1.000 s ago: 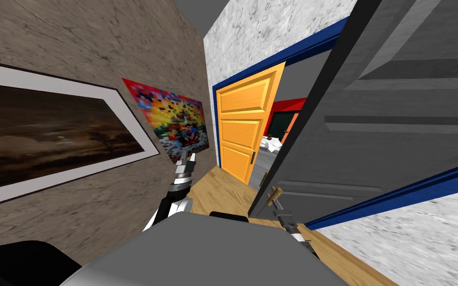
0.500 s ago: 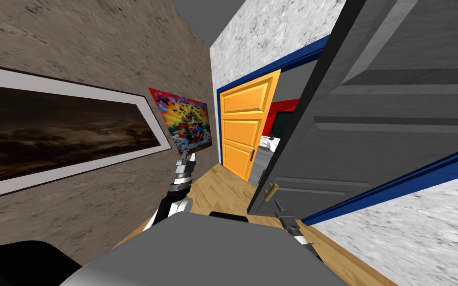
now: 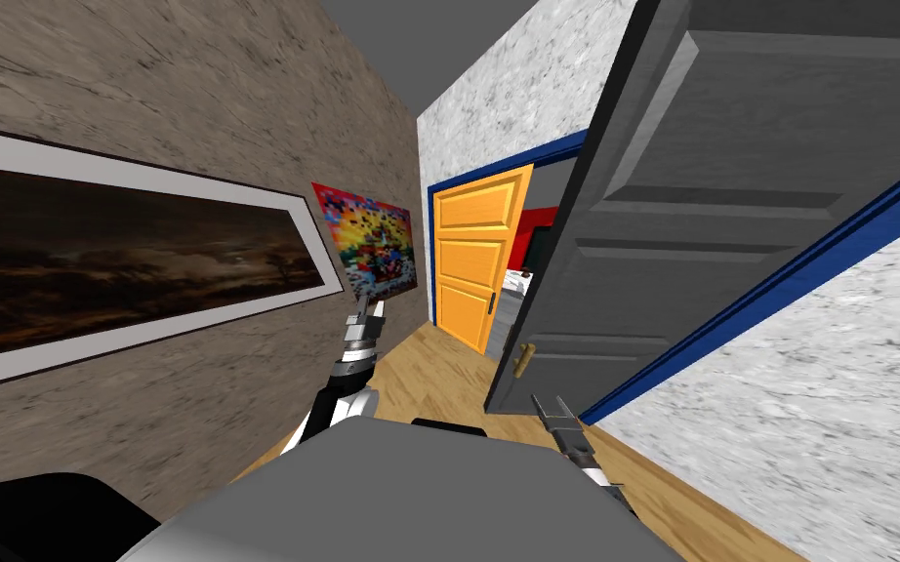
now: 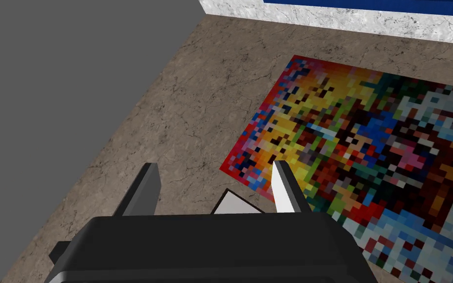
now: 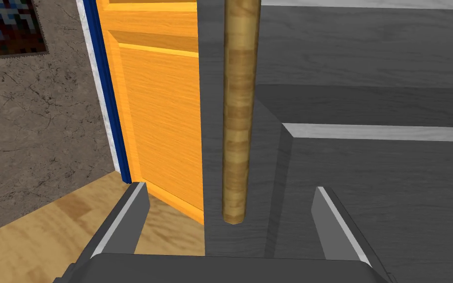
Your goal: Pull the door open
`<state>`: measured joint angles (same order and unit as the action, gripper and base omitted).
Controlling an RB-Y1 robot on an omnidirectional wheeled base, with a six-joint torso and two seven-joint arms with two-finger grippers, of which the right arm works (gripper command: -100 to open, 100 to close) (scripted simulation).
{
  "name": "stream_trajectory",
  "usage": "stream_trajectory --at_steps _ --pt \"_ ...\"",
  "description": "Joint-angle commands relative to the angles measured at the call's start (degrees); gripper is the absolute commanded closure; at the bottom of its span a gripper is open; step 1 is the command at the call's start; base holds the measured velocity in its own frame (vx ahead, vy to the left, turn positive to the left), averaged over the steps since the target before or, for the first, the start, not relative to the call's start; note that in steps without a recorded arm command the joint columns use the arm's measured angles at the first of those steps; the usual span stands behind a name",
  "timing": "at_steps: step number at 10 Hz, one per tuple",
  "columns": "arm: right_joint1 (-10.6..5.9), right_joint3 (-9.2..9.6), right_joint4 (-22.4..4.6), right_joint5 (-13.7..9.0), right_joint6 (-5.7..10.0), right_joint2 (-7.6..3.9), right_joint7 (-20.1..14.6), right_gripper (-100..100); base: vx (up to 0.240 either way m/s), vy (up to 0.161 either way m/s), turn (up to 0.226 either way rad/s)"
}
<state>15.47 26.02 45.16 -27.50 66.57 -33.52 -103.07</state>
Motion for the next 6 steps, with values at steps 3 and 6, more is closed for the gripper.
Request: stream_trajectory --at_steps 3,6 --pt "-1.74 -0.79 -0.55 -0.27 -1.49 1.13 0.93 -100 0.214 -0.017 0.055" --pt "-1.81 -0.93 -0.41 -0.33 -1.68 1.21 1.02 100 0.113 -0.001 0.024"
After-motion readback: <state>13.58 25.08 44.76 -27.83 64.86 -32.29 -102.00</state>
